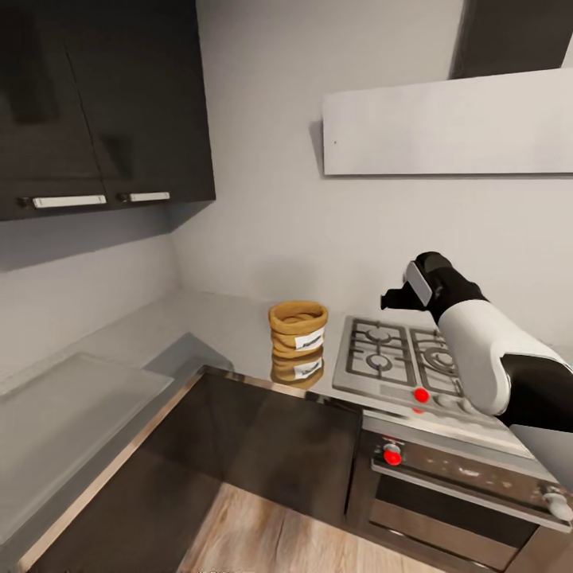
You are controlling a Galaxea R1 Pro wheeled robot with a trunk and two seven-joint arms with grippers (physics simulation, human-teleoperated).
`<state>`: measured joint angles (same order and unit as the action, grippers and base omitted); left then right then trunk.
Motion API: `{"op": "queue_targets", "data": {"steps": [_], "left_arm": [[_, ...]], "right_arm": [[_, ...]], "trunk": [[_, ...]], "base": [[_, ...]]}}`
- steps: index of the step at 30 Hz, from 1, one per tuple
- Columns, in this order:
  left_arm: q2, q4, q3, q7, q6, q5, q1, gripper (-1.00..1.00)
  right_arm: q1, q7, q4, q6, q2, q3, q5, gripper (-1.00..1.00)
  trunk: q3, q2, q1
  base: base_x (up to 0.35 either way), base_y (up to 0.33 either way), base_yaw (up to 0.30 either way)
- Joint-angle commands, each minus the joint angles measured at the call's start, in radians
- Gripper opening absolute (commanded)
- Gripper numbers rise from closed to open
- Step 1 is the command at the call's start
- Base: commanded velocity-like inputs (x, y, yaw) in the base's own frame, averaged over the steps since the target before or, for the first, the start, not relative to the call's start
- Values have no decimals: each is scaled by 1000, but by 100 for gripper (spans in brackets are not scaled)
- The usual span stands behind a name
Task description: In the kitchen, take the popcorn bag from the countertop, put it into the microwave, and heat it until the popcorn is cooked so the cooked popcorn ends up inside the bag.
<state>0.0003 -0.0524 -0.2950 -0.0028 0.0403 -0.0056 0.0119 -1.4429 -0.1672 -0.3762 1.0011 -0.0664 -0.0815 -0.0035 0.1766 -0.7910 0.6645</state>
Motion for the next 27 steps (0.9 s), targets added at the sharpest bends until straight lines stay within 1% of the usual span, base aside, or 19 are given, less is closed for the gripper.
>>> {"op": "queue_targets", "data": {"steps": [1,7,11,14,15,19,27], "left_arm": [[0,-3,-4,0,4,-1,0,100],[0,-3,-4,0,4,-1,0,100],[0,-3,-4,0,4,-1,0,100],[0,-3,-4,0,4,-1,0,100],[0,-3,-4,0,4,-1,0,100],[0,-3,-4,0,3,-1,0,100],[0,-3,-3,0,3,-2,0,100]], "right_arm": [[-1,-4,2,3,1,-6,-1,100],[-1,-11,8,3,2,-6,-1,100],[-1,-66,15,2,8,-6,-1,100],[-1,-121,20,2,17,-6,-1,100],[-1,-127,21,2,17,-6,-1,100],[-1,-137,23,1,20,-7,-1,100],[-1,-138,49,1,22,-7,-2,100]], "trunk": [[1,-1,0],[1,-1,0],[1,-1,0],[2,-1,0],[2,-1,0],[3,-1,0],[6,-1,0]], "base": [[0,0,251],[0,0,251],[0,0,251],[0,0,251],[0,0,251],[87,-84,251],[228,-235,251]]}}
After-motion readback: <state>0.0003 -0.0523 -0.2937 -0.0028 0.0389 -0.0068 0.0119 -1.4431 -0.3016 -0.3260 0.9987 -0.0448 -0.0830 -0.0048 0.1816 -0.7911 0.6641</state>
